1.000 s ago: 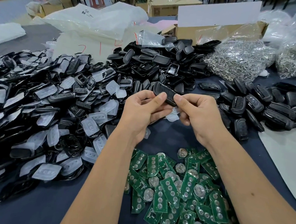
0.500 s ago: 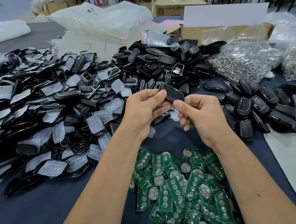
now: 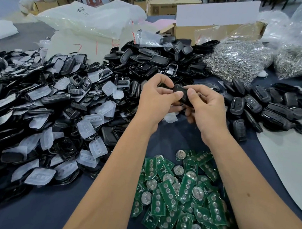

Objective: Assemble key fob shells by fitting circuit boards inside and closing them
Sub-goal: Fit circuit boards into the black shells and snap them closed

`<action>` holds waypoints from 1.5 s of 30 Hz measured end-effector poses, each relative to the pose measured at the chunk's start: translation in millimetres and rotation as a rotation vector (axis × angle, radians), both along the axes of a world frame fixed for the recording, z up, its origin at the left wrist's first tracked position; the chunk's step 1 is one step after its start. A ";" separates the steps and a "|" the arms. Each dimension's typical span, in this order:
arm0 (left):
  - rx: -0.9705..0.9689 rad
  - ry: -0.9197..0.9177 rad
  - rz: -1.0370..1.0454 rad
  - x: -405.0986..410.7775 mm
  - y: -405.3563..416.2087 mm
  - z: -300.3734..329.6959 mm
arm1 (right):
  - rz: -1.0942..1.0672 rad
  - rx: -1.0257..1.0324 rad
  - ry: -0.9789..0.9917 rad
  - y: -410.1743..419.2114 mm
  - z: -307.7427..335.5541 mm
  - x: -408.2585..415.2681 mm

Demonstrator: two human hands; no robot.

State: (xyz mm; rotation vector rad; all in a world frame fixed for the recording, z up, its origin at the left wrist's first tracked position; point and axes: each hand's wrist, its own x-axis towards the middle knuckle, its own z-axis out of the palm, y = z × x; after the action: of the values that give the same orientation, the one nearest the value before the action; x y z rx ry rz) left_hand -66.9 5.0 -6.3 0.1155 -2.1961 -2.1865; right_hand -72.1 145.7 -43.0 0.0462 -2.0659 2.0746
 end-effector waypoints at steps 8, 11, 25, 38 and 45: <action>-0.197 -0.006 0.031 -15.2 21.8 0.0 | -0.198 0.149 0.059 9.0 -0.4 -5.1; -0.184 -0.018 0.064 -18.2 32.8 -3.9 | -0.286 0.151 0.036 10.7 1.0 -5.5; -0.043 -0.114 0.007 -21.8 75.1 -12.6 | -0.673 0.113 0.028 34.9 11.3 -8.1; -0.442 0.058 0.206 -1.9 -7.3 -14.6 | -0.497 0.264 0.085 24.4 15.6 -3.5; -0.755 0.192 0.454 19.1 -77.9 -10.1 | 0.356 0.671 0.208 -27.9 20.2 20.8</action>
State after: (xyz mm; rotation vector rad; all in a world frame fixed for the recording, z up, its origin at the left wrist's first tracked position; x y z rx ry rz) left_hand -47.9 -72.9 -16.4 0.3154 -2.4058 -1.0204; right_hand -51.4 117.8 -22.8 0.7420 -2.6454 1.3402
